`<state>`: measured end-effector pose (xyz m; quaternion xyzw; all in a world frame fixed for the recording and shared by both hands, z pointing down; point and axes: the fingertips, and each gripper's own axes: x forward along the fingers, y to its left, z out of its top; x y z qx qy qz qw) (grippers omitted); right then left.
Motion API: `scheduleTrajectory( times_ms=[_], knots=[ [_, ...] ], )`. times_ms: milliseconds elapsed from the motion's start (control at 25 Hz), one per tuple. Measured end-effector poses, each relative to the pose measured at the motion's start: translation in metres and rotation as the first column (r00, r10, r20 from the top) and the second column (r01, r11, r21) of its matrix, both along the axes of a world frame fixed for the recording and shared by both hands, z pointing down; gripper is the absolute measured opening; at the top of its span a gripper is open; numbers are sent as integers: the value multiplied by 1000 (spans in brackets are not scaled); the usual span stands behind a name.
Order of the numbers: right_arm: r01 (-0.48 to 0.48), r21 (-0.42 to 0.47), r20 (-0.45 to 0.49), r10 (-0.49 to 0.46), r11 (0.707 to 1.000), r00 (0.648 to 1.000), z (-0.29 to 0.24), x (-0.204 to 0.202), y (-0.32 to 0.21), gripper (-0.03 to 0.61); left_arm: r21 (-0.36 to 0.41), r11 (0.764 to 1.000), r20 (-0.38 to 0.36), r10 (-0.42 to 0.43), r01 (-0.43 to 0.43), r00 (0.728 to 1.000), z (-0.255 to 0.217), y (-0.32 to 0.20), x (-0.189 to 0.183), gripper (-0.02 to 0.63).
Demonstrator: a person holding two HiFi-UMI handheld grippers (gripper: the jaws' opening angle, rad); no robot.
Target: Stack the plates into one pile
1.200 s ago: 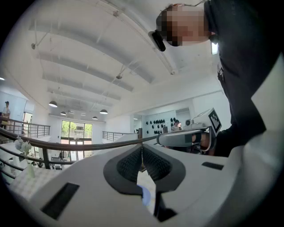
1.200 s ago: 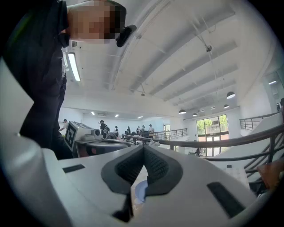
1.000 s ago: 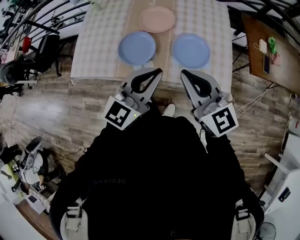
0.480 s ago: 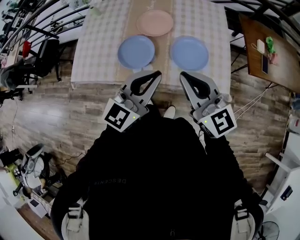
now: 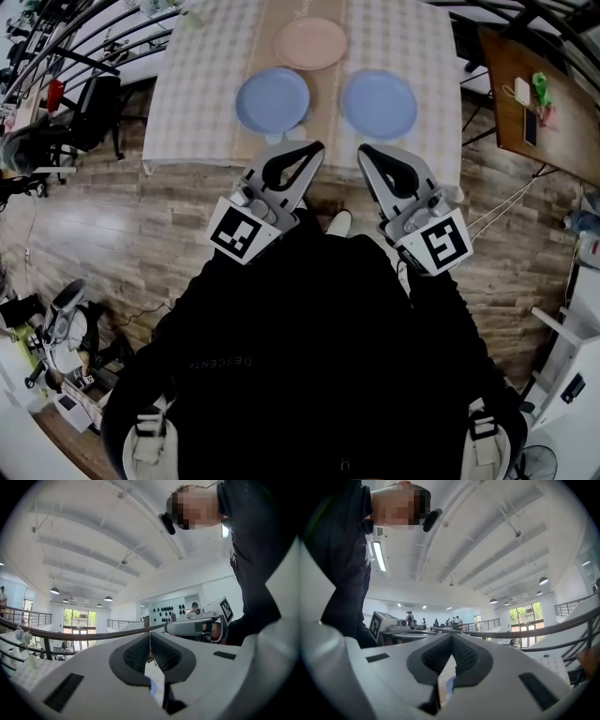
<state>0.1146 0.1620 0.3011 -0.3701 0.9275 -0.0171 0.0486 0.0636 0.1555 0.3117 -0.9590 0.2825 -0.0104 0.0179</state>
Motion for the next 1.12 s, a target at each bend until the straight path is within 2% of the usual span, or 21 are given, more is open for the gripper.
scheduleTrajectory(
  times_ms=[600,920,1120],
  knots=[
    [-4,2,-4,4,1000,1000,-1,-2,-12,8,12,1000,9,-7,7,1000,-3,-10,-5,21],
    [-27,-20,-30,27,999,999,-1,-19,-39,8,-6,1000,-9,27,-27,1000,-4,-42,-17,21],
    [-37,-47,-53,34,998,998,6,-46,-76,8,-14,999,-13,44,-45,999,-2,-81,-41,21]
  ],
)
